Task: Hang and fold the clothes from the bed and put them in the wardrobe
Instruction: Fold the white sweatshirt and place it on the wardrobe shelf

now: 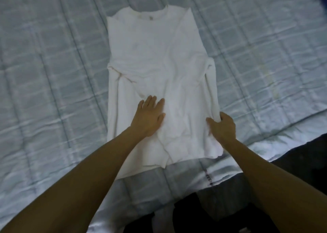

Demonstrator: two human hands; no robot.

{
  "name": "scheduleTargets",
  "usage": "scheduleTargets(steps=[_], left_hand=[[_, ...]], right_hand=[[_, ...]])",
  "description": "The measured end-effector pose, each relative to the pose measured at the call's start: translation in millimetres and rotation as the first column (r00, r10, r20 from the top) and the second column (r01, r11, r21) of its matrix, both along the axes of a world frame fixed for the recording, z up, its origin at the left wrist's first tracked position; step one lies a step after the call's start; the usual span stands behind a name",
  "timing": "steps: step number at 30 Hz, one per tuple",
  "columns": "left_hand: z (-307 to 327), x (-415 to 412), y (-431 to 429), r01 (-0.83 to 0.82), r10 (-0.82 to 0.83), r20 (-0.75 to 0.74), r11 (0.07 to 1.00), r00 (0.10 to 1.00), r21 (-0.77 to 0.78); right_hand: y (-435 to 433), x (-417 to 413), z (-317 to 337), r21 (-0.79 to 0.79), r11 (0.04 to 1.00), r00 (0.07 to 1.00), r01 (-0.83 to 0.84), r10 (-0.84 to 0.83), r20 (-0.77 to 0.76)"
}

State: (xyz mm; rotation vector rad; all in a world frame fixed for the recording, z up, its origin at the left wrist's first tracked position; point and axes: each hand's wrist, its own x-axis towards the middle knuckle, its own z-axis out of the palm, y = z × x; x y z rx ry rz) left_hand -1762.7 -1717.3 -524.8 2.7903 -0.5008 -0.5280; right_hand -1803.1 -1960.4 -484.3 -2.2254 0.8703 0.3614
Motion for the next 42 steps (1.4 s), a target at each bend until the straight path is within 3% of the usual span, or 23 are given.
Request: scheduleTargets(steps=[3,5,7,10,12,14,16,20,24,28,32,36,39,42], left_hand=[[9,-14,22,-0.124,0.125,0.009,0.986,0.992,-0.112],[18,-21,41,-0.283,0.295,0.014,0.930,0.956,-0.234],[30,-26,62,-0.489,0.508,-0.042,0.798,0.860,-0.352],[47,-29,98,-0.749,0.759,-0.197,0.499,0.621,-0.436],[51,-36,121,-0.787,0.805,-0.198,0.441,0.560,-0.432],[46,-47,136,-0.783,0.797,-0.190,0.466,0.574,-0.411],[36,-61,140,-0.773,0.768,-0.206,0.508,0.606,-0.380],[18,-84,133,-0.620,0.618,-0.124,0.712,0.776,-0.330],[11,-97,121,-0.361,0.378,0.040,0.907,0.925,-0.216],[8,-87,113,-0.257,0.271,0.075,0.953,0.960,-0.158],[3,-68,110,-0.188,0.204,0.111,0.972,0.973,-0.139],[-3,-65,110,0.085,-0.066,0.197,0.992,0.978,-0.089],[-16,-99,108,0.281,-0.279,0.125,0.960,0.952,0.000],[-31,-136,118,0.334,-0.339,0.069,0.940,0.938,0.073]], right_hand=[[45,0,18,-0.049,0.991,0.982,-0.123,0.128,0.139],[94,-1,30,-0.061,0.961,0.938,-0.270,0.277,0.208],[151,-6,40,-0.072,0.891,0.870,-0.449,0.454,0.190],[223,-26,45,-0.031,0.688,0.685,-0.725,0.725,0.062],[249,-41,40,0.020,0.543,0.542,-0.840,0.840,-0.037],[255,-58,33,0.078,0.474,0.464,-0.877,0.878,-0.114],[248,-73,23,0.072,0.459,0.447,-0.886,0.884,-0.136],[218,-79,5,0.039,0.611,0.609,-0.791,0.792,-0.040],[189,-71,-2,-0.173,0.715,0.708,-0.678,0.698,0.107],[168,-64,-18,-0.419,0.559,0.613,-0.716,0.790,0.006],[166,-67,-29,-0.412,0.458,0.531,-0.788,0.844,-0.078],[154,-67,-35,-0.378,0.428,0.482,-0.821,0.874,-0.057],[137,-74,-39,-0.347,0.347,0.388,-0.871,0.920,-0.054],[124,-83,-39,-0.351,0.211,0.269,-0.912,0.955,-0.124]])
